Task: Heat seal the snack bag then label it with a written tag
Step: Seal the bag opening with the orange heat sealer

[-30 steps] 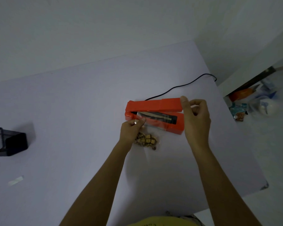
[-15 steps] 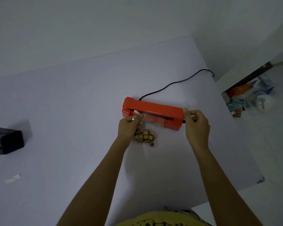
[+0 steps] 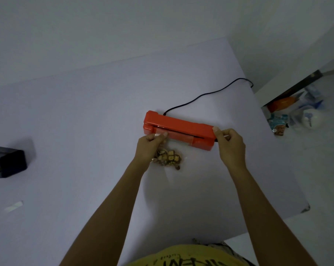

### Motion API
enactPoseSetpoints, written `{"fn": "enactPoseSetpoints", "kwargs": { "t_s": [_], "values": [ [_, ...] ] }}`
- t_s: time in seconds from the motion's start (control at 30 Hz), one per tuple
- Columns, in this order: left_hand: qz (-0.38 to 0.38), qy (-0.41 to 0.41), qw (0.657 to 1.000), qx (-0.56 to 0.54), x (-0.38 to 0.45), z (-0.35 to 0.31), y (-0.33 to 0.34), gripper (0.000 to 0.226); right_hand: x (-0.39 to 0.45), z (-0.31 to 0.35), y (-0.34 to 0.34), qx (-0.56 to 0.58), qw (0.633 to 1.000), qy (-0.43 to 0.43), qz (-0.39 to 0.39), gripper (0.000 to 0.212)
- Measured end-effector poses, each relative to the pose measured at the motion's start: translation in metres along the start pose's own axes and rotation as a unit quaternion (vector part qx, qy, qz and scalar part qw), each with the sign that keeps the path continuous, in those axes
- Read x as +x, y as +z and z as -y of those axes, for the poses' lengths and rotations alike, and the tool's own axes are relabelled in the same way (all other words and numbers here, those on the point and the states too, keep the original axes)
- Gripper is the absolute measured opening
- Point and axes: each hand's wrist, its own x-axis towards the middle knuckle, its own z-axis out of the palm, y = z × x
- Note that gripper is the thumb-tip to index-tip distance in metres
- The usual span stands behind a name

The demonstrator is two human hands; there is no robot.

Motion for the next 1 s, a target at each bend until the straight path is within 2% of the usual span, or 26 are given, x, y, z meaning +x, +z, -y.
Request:
{"fn": "enactPoseSetpoints", "kwargs": {
  "t_s": [0.17,0.4,0.7,1.0],
  "values": [
    [0.036,0.002,0.999,-0.011,-0.001,0.005,-0.007,0.03,0.007,-0.001,-0.005,-0.013,0.999,0.013,0.028,0.039],
    [0.011,0.013,1.0,0.005,-0.001,0.018,-0.019,0.028,0.011,-0.003,-0.005,-0.02,0.999,0.022,0.022,0.04],
    [0.043,0.022,0.999,-0.005,-0.001,0.022,-0.025,0.019,0.011,-0.003,-0.004,-0.02,0.999,0.034,0.023,0.04],
    [0.03,0.023,0.999,-0.016,0.0,0.027,-0.024,0.027,0.012,-0.004,-0.005,-0.018,0.999,0.037,0.023,0.04]
  ]
}}
